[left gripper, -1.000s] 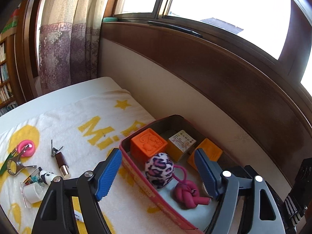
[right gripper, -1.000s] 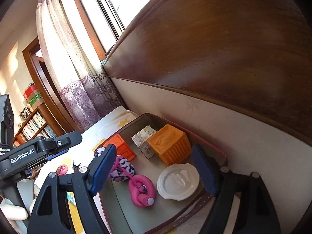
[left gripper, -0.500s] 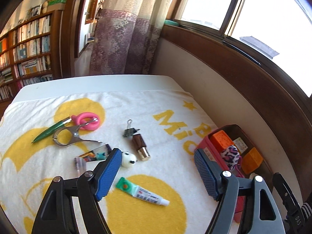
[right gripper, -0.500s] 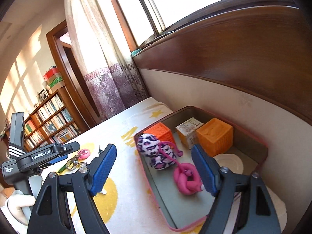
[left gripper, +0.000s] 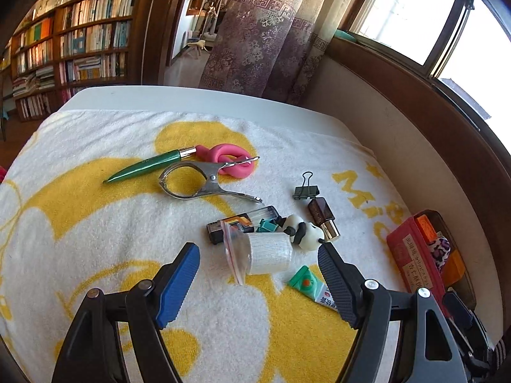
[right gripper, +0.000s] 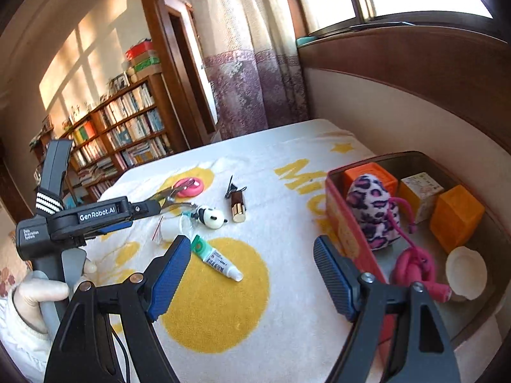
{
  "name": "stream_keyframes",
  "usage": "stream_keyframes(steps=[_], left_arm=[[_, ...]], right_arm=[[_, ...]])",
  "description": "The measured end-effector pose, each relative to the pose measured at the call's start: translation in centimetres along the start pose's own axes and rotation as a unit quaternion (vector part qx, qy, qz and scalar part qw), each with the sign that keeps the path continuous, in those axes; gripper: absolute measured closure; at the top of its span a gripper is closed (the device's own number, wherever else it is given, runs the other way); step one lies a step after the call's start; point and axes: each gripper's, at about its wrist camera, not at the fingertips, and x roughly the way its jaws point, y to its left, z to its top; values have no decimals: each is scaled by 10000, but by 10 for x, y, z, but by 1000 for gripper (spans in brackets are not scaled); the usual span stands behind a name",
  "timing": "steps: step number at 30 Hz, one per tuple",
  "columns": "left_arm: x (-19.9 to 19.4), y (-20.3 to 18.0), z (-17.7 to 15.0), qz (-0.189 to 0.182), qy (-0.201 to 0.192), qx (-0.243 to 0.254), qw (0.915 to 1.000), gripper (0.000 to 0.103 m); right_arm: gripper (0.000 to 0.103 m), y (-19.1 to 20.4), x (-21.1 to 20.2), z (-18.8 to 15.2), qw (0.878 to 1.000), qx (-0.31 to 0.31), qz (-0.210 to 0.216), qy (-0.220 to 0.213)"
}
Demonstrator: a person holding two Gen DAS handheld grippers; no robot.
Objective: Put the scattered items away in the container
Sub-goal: 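Move both grippers away from the tin back over the remaining items, then grasp the white-green toothpaste tube with the right gripper while the left grasps the white tape roll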
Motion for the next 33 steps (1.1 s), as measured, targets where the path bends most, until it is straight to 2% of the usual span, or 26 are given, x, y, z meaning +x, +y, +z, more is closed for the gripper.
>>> stream_keyframes(steps=[4, 10, 12, 13, 14, 16, 23, 28, 30, 32, 33], left_arm=[[9, 13, -3, 133, 129, -89, 9998, 25], [20, 20, -7, 128, 303, -179, 9993, 25], [21, 19, -9, 125, 332, -168, 9992, 25], [22, 19, -9, 119, 339, -157, 9992, 25], [21, 19, -9, 113, 345, -150, 9992, 25], [22, 19, -9, 97, 356, -159, 9992, 25], [27, 20, -11, 47, 463, -188, 9987, 25], [29, 21, -11, 84, 464, -172, 9987, 25], [30, 20, -12, 118, 477, -148, 9987, 25], [31, 18, -13, 155, 465, -102, 9987, 25], [31, 16, -13, 179, 456, -74, 9988, 25]], right_arm=[[21, 8, 31, -5, 9984, -158, 217, 498], [21, 17, 58, -10, 9945, -492, 287, 877], [28, 22, 64, -11, 9926, -660, 310, 966], [40, 24, 68, -13, 9914, -745, 305, 1033], [48, 26, 72, -14, 9899, -814, 311, 1117], [57, 28, 77, -18, 9875, -898, 325, 1252], [58, 36, 101, -20, 9811, -1164, 194, 1531], [59, 41, 104, -19, 9794, -1317, 91, 1532], [66, 39, 104, -18, 9803, -1259, 58, 1518], [82, 34, 104, -17, 9820, -1144, 46, 1506], [83, 31, 104, -16, 9827, -1078, 68, 1503]])
